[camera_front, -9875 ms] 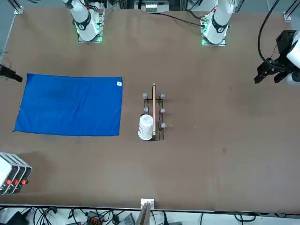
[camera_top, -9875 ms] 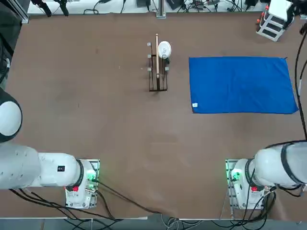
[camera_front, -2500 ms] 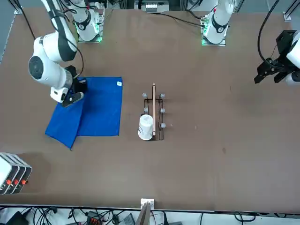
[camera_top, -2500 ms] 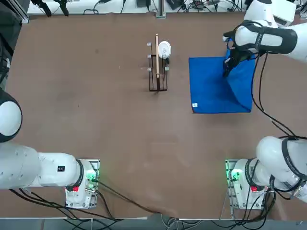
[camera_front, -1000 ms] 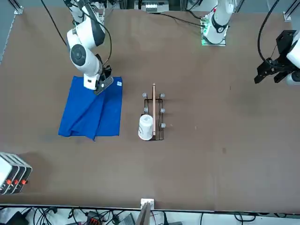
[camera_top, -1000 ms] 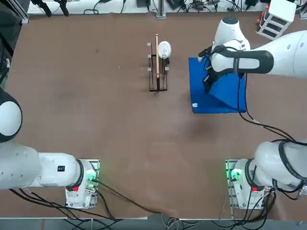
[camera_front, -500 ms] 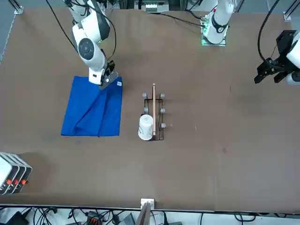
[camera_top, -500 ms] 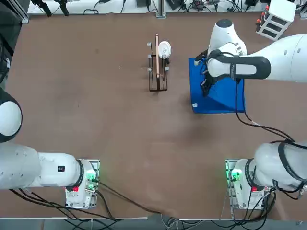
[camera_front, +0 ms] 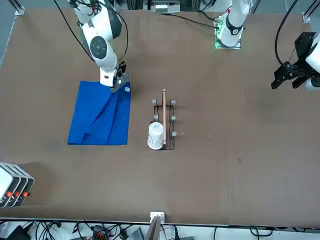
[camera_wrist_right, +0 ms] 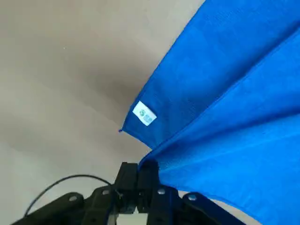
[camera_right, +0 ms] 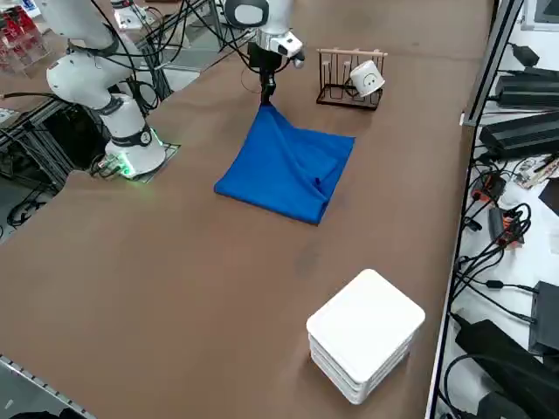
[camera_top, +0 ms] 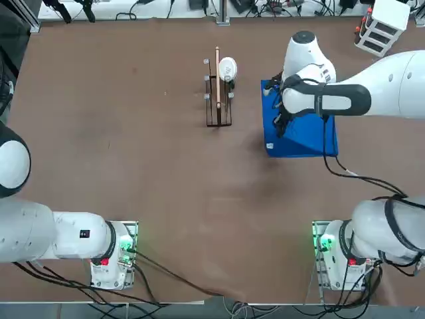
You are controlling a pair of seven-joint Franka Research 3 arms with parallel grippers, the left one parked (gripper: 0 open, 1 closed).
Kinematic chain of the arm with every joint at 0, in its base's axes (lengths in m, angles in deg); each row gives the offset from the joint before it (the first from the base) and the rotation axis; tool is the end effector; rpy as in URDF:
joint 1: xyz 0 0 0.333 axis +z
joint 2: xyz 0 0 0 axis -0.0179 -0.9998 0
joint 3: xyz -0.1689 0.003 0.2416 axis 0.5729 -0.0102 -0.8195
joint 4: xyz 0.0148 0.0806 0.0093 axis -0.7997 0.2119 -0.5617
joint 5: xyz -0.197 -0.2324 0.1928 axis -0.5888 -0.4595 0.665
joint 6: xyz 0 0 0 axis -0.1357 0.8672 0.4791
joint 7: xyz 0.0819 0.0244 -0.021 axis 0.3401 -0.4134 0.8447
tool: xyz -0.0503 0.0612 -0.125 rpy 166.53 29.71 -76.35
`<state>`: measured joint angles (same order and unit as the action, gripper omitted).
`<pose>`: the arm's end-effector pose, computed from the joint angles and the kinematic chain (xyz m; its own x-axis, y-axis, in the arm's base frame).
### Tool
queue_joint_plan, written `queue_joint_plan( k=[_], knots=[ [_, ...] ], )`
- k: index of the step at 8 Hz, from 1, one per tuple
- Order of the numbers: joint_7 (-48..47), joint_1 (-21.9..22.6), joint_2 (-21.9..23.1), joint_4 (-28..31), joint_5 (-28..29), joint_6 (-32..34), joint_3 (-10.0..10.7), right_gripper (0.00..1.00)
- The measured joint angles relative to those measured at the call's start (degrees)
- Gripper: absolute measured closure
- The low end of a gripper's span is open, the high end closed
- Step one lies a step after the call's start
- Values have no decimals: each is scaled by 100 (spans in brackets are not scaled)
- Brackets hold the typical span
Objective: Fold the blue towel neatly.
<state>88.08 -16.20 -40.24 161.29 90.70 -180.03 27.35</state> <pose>0.3747 0.2611 0.2645 0.7896 0.5756 -0.2127 0.5672 -0.8169 -0.1051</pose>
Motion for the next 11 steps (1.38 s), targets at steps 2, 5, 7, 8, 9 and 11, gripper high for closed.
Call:
queue_joint_plan(
  k=[2,5,7,8,9,11],
  knots=[
    [-134,146,-47,14,2,-181,0,98],
    [-237,247,-145,22,2,-259,0,97],
    [-237,294,-217,23,2,-281,0,97],
    [-238,308,-243,23,2,-297,0,97],
    [-239,309,-258,23,2,-307,1,97],
    [-239,310,-314,31,2,-451,2,97]
  ],
)
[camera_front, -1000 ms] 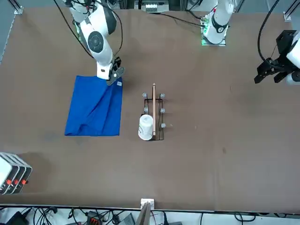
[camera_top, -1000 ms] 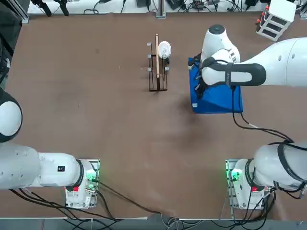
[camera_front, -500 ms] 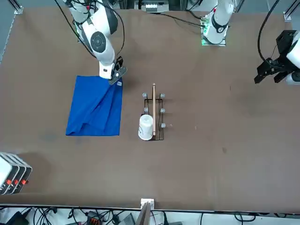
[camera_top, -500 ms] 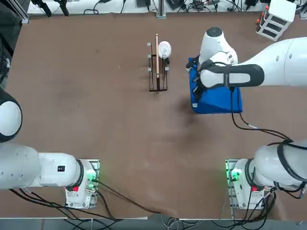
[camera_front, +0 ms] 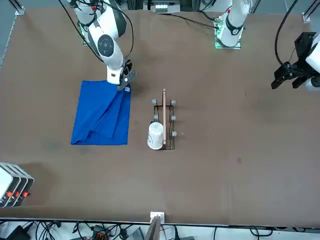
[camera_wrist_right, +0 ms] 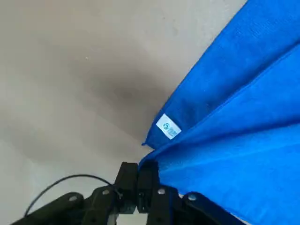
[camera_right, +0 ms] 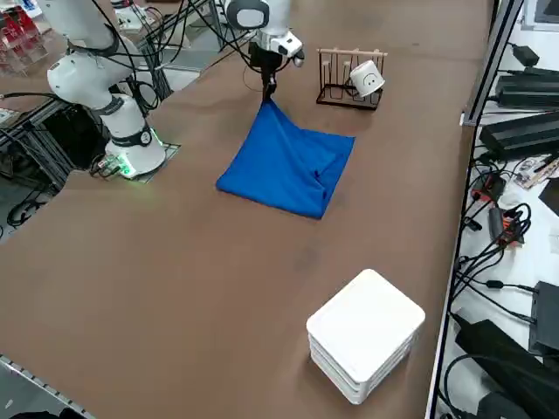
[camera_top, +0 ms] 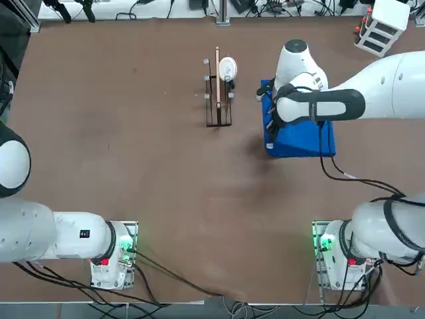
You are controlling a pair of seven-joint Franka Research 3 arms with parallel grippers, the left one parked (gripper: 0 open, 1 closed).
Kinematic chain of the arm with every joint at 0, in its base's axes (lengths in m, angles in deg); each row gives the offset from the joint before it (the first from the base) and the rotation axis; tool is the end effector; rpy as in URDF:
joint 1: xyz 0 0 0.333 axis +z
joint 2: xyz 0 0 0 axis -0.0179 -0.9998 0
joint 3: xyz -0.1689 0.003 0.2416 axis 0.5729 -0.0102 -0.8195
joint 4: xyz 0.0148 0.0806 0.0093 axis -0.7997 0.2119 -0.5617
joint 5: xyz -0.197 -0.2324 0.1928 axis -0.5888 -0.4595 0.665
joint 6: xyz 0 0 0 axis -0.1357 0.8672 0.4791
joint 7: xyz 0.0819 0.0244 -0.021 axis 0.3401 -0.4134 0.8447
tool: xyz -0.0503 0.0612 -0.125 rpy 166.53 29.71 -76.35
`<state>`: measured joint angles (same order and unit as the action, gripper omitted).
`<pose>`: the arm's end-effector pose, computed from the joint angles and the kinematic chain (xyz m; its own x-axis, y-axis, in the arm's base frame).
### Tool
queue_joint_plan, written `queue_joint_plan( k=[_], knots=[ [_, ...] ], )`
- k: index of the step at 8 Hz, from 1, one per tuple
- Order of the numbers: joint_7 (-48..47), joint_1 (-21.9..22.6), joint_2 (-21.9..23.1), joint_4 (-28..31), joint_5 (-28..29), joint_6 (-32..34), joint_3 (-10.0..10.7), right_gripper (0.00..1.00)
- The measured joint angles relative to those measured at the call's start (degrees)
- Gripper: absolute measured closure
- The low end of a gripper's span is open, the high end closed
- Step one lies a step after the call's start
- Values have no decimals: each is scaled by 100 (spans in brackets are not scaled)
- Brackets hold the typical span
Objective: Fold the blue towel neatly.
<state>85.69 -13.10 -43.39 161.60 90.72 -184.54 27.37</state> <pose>0.3652 0.2878 0.2515 0.7887 0.5879 -0.1797 0.5716 -0.8089 -0.1377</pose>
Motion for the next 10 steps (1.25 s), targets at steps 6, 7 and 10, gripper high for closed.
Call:
queue_joint_plan(
  k=[6,7,10],
  knots=[
    [-448,338,-177,11,-3,-200,3,96],
    [-455,364,-186,12,-3,-200,3,95],
    [-458,367,-305,12,-3,-223,24,68]
  ],
)
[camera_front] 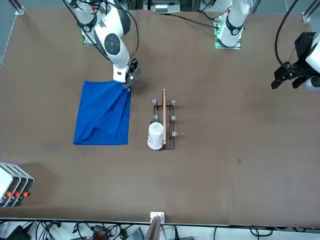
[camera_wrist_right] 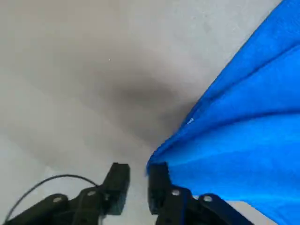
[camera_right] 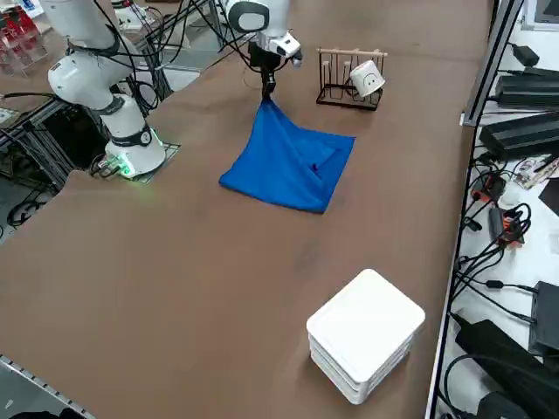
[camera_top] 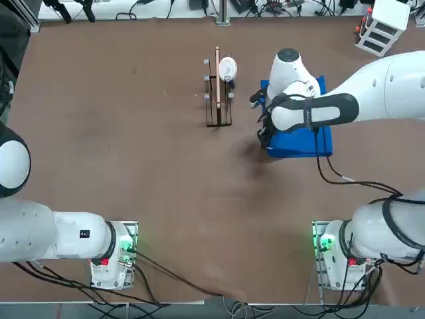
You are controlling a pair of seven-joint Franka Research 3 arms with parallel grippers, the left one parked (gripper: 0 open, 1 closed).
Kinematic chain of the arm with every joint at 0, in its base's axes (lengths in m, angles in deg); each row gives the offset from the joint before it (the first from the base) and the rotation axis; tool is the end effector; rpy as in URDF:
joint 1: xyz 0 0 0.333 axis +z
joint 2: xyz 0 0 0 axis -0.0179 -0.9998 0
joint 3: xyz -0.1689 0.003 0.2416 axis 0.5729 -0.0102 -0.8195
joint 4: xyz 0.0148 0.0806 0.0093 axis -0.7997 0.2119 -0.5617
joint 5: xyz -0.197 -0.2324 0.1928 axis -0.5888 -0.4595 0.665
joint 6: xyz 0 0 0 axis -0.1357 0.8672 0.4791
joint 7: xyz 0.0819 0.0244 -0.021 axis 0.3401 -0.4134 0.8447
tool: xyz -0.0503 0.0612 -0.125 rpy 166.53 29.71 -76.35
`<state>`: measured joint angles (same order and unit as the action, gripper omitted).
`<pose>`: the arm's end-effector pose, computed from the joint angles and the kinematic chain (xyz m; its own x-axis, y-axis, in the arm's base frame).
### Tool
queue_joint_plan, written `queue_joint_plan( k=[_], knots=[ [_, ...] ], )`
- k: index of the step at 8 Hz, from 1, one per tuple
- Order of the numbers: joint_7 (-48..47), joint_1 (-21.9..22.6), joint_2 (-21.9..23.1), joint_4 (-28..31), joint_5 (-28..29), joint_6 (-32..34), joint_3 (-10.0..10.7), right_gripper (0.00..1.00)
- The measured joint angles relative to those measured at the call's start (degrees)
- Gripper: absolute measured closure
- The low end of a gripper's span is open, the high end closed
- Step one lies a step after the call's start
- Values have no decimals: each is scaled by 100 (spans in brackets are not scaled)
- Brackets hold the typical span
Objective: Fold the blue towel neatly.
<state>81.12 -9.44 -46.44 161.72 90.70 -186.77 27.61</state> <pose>0.3472 0.3131 0.2376 0.7978 0.5719 -0.1911 0.5490 -0.8200 -0.1620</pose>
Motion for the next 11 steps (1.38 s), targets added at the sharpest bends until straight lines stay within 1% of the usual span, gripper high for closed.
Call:
queue_joint_plan(
  k=[1,3,4,5,6,7,8,9,10,11],
  knots=[
    [-1,0,-20,-1,0,-9,6,48],
    [-2,-3,-21,-22,0,-17,15,12],
    [-4,-16,-20,-83,0,-23,31,0],
    [-19,-54,-16,-177,0,-27,82,0],
    [-27,-130,-16,-303,0,-38,209,0],
    [-27,-224,-41,-492,-4,-54,421,0],
    [-22,-279,-170,-789,-25,-65,708,1],
    [-83,-307,-437,-1173,-90,-68,992,2],
    [-394,-319,-799,-1561,-317,-67,1214,4],
    [-1012,-328,-1175,-1871,-738,-70,1328,6]
  ],
)
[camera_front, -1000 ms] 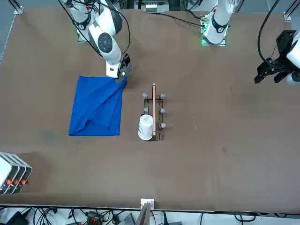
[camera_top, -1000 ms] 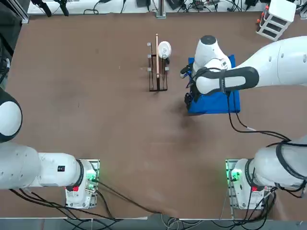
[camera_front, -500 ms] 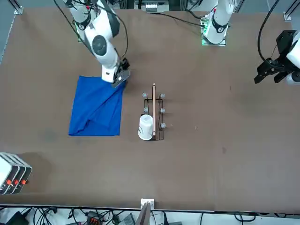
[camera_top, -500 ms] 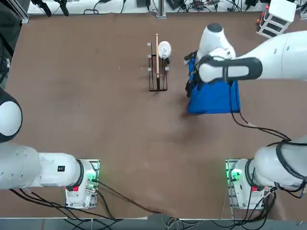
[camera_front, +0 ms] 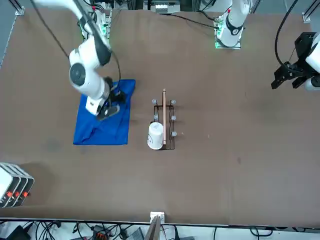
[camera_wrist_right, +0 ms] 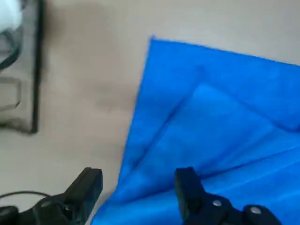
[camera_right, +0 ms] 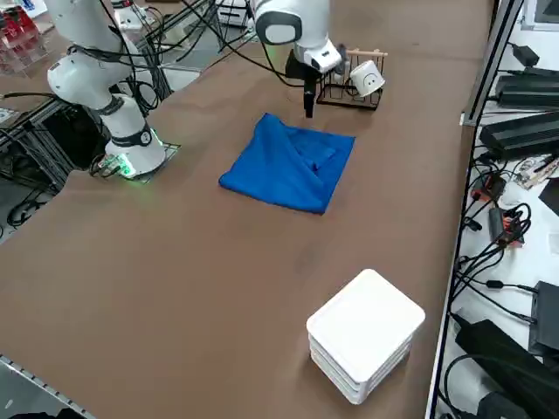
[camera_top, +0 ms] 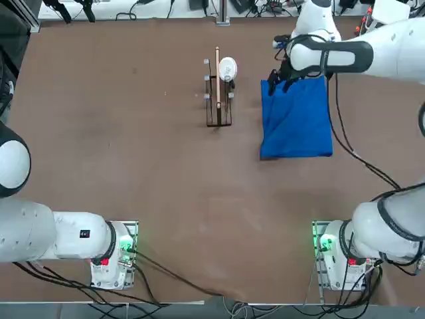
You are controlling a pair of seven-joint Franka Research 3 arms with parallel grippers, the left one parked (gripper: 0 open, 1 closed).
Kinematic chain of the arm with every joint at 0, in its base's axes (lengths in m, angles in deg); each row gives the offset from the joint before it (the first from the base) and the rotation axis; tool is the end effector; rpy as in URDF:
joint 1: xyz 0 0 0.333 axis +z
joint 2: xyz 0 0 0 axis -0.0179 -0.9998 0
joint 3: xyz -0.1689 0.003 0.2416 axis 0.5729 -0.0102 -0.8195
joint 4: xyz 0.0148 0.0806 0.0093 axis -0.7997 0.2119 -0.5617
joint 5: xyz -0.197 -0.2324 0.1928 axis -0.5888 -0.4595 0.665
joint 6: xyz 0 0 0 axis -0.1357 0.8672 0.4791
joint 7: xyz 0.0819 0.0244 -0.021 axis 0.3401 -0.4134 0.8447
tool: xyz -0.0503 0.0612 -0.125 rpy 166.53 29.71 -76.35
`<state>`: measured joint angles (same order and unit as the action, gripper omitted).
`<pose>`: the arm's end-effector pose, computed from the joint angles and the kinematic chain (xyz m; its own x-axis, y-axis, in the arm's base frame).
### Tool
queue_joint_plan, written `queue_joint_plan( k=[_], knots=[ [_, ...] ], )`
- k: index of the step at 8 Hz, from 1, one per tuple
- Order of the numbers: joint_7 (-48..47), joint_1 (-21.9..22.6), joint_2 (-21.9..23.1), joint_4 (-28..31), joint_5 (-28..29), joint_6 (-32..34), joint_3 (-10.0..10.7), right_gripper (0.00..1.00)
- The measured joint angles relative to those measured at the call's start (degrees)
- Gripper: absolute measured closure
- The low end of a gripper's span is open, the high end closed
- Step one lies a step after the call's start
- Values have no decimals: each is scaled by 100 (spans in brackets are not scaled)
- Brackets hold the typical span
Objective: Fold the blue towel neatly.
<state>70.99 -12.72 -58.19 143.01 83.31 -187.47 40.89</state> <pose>0.5226 0.2225 0.2560 0.9791 0.1920 -0.0677 0.1790 -0.9704 -0.1621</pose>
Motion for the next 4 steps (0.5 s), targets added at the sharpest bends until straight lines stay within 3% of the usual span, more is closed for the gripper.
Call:
queue_joint_plan(
  k=[2,4],
  knots=[
    [-1572,3,-602,-360,-781,-19,48,10],
    [-2675,13,-854,-466,-1141,-20,112,11]
  ],
)
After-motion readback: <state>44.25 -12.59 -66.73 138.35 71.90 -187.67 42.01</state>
